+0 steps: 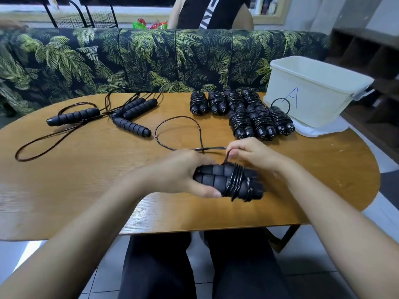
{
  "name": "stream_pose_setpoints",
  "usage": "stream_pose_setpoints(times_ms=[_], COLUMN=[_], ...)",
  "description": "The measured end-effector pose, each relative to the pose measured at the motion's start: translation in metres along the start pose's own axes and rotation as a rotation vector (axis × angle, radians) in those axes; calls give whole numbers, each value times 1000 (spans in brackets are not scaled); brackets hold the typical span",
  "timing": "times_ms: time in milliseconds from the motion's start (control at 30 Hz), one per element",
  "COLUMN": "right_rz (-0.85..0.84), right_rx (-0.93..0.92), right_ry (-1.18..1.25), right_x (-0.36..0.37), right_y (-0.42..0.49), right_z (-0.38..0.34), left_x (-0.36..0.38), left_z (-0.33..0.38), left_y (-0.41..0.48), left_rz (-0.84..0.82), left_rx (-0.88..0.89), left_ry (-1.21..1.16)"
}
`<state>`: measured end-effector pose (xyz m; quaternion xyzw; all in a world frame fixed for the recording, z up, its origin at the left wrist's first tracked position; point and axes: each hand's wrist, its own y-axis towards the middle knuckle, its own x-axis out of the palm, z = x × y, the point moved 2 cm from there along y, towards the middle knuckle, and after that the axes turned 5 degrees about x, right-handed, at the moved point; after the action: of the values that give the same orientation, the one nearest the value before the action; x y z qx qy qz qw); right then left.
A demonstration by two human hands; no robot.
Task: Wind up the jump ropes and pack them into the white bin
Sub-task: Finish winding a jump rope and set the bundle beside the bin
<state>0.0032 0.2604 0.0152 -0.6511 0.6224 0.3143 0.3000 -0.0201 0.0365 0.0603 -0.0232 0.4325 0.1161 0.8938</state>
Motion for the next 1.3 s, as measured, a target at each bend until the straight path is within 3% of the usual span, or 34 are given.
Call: stream_pose_setpoints(times_ms=[100, 200, 300, 467, 700, 867, 1033, 1300], right_rz=[33, 89, 228, 412, 313, 189, 330, 214], right_rx=[-2, -49, -80, -156, -42, -95, -145, -161], right_ry=[-216, -365, -392, -374, 121, 317, 81, 63], right_x=[-21, -25, -21, 16, 51, 42, 43, 46], right_y=[8, 8, 2, -16, -30, -33, -25, -20], right_z=[-16, -48, -68, -75, -56, -55, -56, -57], left_x=[1, 11, 12, 1, -4, -4, 0, -5], left_z=[-2, -6, -16, -31, -44, -46, -50, -56], left_y=[2, 8, 14, 15, 8, 7, 6, -4], left_rz=[-55, -52, 40, 385, 695, 745, 826, 871], left_rx=[-123, -169, -332, -535, -456, -382, -338, -399], left_ry=[646, 881, 982, 851, 404, 78, -357, -440])
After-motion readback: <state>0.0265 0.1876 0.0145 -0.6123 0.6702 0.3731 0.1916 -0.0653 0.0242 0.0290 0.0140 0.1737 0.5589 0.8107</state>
